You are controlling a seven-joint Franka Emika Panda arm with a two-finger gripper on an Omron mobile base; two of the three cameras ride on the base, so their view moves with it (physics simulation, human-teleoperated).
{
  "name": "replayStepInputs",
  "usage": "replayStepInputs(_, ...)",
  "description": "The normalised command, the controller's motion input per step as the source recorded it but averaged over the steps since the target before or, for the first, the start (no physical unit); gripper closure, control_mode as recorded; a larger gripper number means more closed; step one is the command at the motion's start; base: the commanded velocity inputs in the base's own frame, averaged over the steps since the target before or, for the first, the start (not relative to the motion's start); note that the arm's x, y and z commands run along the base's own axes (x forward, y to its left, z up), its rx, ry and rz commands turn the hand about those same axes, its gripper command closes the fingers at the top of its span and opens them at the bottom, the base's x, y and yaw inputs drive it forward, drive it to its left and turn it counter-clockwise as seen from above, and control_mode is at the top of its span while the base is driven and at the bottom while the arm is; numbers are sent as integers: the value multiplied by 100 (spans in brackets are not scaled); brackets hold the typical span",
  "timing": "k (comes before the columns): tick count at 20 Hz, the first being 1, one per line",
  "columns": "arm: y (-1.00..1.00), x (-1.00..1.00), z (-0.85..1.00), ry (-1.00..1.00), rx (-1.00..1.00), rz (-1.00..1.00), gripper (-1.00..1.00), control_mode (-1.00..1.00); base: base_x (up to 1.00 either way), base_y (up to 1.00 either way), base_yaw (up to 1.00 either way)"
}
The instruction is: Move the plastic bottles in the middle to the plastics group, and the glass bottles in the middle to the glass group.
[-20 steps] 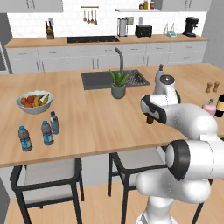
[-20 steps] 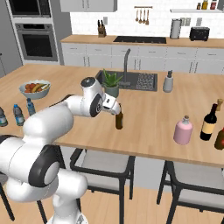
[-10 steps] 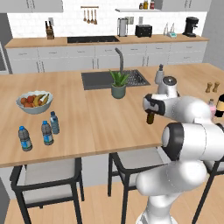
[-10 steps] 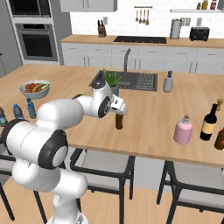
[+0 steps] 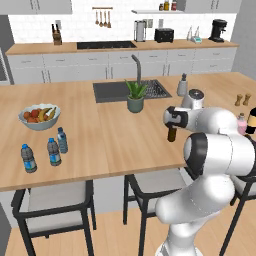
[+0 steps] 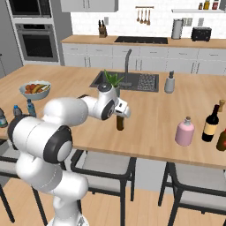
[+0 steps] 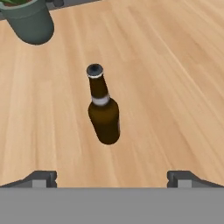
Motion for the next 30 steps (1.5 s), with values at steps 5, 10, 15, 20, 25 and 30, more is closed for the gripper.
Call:
replayStepInputs(5, 0, 25, -8, 0, 0, 0, -100, -100, 0, 0, 0)
replayStepInputs(10, 0, 24, -22, 0, 0, 0, -100, -100, 0, 0, 0)
replayStepInputs(15, 0, 14, -27, 0, 0, 0, -100, -100, 0, 0, 0)
replayStepInputs(20, 0, 22, -25, 0, 0, 1, -100, -100, 0, 0, 0)
replayStepInputs(25, 0, 27, -15, 1, 0, 6, -100, -100, 0, 0, 0)
replayStepInputs(30, -11, 29, -2, 0, 0, 3, -100, -100, 0, 0, 0)
